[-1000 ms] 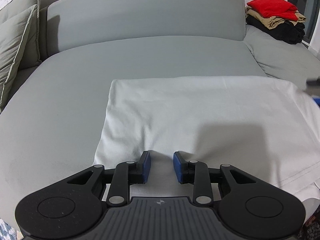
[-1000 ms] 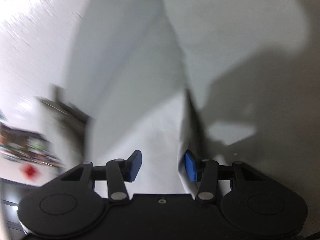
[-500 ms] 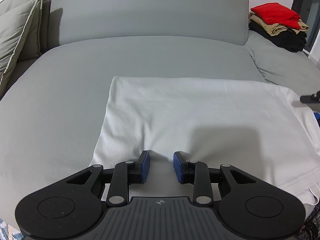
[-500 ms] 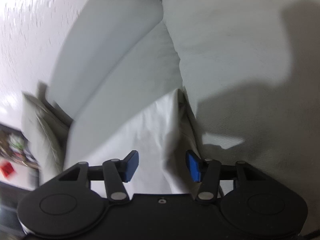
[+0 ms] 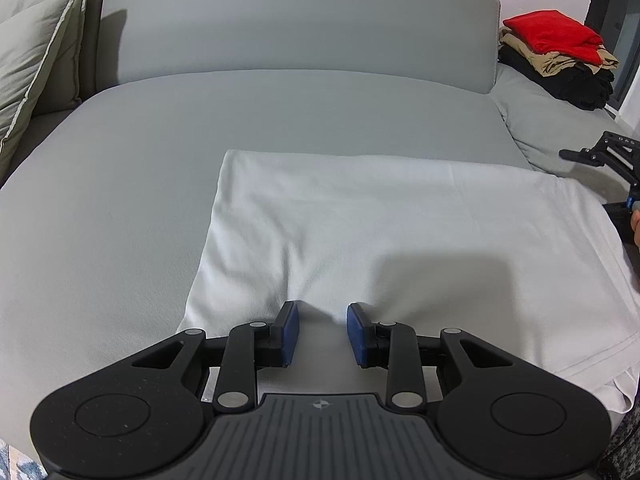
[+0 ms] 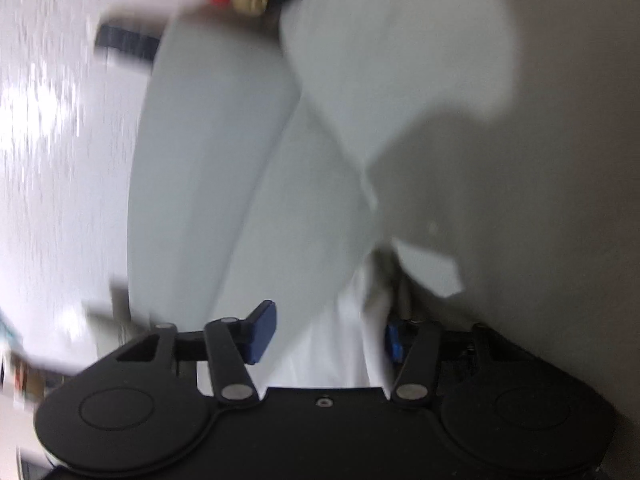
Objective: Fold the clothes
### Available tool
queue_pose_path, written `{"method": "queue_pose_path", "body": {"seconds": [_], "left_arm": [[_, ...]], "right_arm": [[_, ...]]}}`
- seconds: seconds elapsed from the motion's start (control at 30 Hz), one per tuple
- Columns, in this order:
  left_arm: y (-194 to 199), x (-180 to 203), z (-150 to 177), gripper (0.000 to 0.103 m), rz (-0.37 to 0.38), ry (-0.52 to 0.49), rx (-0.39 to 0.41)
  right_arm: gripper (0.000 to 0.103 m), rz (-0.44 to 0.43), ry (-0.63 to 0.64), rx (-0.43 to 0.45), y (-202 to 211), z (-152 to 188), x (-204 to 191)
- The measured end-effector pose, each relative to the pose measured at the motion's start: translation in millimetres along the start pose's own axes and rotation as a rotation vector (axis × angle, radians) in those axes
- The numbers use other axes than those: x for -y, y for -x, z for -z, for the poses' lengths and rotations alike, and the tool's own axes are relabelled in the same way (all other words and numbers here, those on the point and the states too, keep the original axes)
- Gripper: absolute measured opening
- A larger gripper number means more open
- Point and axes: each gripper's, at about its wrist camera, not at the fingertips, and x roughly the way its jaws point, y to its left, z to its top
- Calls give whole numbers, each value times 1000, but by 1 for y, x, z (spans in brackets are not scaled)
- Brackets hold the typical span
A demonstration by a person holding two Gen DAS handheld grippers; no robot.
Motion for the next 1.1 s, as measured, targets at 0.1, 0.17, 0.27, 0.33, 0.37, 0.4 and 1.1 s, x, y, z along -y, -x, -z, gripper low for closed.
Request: {"method": "queue_pose_path", "body": {"seconds": [0.1,0.17,0.27,0.33,0.37,0.4,1.1], "left_arm": [[0,-1,0,31,5,4,0],[0,-2,0,31,11,12,1],[-1,-2,0,31,14,18,1],[-1,-2,1,31,13,16,1],[-1,-2,1,31,13,16,1],[-1,-2,1,31,13,16,1],[-1,-3,3,31,16,26,6]], "right_arm": [[40,47,34,-84,-2,1,-1],[43,42,21,-128,-2,0,-1],[49,20,-55,-179,-9,-9,9],[56,-13,-111,-169,-12,-14,12],[57,-29,-132,-146,-14,-15,14],[56,-40,-149,-114,-15,-16,15],[17,52,-80,351,85,-14,16]]}}
